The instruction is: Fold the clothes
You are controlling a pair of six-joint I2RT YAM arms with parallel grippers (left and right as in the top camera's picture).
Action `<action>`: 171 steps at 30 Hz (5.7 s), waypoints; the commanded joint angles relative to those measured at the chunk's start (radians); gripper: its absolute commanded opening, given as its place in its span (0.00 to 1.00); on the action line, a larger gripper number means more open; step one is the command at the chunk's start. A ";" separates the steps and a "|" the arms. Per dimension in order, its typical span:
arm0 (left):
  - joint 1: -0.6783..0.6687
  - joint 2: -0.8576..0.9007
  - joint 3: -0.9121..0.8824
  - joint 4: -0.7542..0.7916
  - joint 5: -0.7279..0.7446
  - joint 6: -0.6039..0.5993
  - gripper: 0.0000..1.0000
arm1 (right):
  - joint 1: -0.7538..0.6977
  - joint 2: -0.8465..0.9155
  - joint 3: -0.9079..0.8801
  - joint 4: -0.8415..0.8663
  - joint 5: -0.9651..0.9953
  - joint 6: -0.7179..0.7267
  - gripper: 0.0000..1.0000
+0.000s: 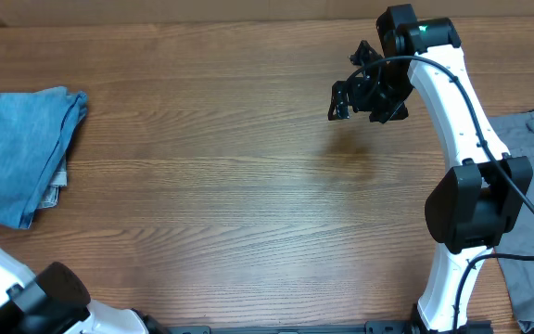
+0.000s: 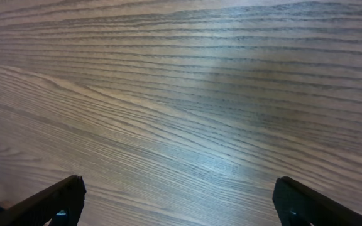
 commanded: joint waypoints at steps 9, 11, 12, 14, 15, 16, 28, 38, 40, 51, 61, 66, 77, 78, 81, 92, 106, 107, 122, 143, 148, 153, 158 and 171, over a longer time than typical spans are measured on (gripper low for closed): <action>0.219 0.003 -0.716 0.552 0.111 -0.037 0.04 | -0.008 0.000 0.006 0.001 0.000 -0.004 1.00; 0.259 0.003 -0.813 0.644 0.142 -0.042 0.04 | -0.008 0.000 0.006 0.001 0.000 -0.004 1.00; 0.275 0.003 -0.857 0.689 0.158 -0.054 0.04 | -0.008 0.000 0.006 0.001 0.000 -0.004 1.00; 0.304 0.003 -0.926 0.768 0.158 -0.082 0.04 | -0.008 0.000 0.006 0.001 0.000 -0.004 1.00; 0.317 0.003 -0.958 0.807 0.158 -0.083 0.04 | -0.008 0.000 0.006 0.001 0.000 -0.004 1.00; 0.340 0.003 -1.008 0.874 0.158 -0.098 0.04 | -0.008 0.000 0.006 0.001 0.000 -0.004 1.00; 0.430 0.006 -1.239 1.135 0.108 -0.269 0.16 | -0.008 0.000 0.006 0.001 0.000 -0.004 1.00; 0.405 0.002 -1.046 1.202 0.513 -0.402 0.12 | -0.008 0.000 0.006 0.001 0.000 -0.004 1.00; 0.406 0.002 -1.046 1.219 0.462 -0.399 0.12 | -0.008 0.000 0.006 0.001 0.000 -0.004 1.00; 0.406 0.102 -1.047 1.320 0.191 -0.369 0.10 | -0.008 0.000 0.006 0.001 0.000 -0.004 1.00; 0.390 0.169 -1.011 1.448 0.367 -0.385 0.14 | -0.008 0.000 0.006 0.001 0.000 -0.004 1.00; 0.337 -0.024 -0.937 1.445 0.390 -0.492 0.20 | -0.008 0.000 0.006 0.001 0.000 -0.004 1.00; -0.035 -0.220 -0.930 1.354 0.330 -0.503 0.52 | -0.008 0.000 0.006 0.001 0.000 -0.004 1.00; -0.072 -0.220 -0.930 1.336 0.301 -0.498 0.60 | -0.008 0.000 0.006 0.001 0.000 -0.004 1.00; -0.151 -0.220 -0.930 1.293 0.222 -0.496 1.00 | -0.008 0.000 0.006 0.001 0.000 -0.004 1.00; -0.174 -0.219 -0.930 1.258 0.217 -0.496 1.00 | -0.008 0.000 0.006 0.001 0.000 -0.004 1.00; -0.174 -0.219 -0.930 1.258 0.217 -0.496 1.00 | -0.008 0.000 0.006 0.001 0.000 -0.004 1.00; -0.174 -0.219 -0.930 1.258 0.217 -0.496 1.00 | -0.008 0.001 0.006 0.001 0.000 -0.004 1.00; -0.174 -0.219 -0.930 1.258 0.217 -0.496 1.00 | 0.232 -0.414 0.006 -0.005 0.061 -0.049 1.00; -0.174 -0.219 -0.930 1.258 0.217 -0.496 1.00 | 0.190 -1.872 -0.828 0.205 0.144 -0.057 1.00; -0.174 -0.219 -0.930 1.258 0.217 -0.496 1.00 | 0.155 -1.996 -1.149 0.505 0.150 -0.056 1.00; -0.174 -0.219 -0.930 1.258 0.217 -0.496 1.00 | 0.094 -2.064 -1.494 0.961 0.150 -0.056 1.00; -0.174 -0.219 -0.930 1.258 0.217 -0.496 1.00 | 0.050 -2.096 -1.722 1.256 0.150 -0.056 1.00; -0.174 -0.219 -0.930 1.257 0.217 -0.496 1.00 | -0.011 -2.127 -1.909 1.428 0.115 -0.049 1.00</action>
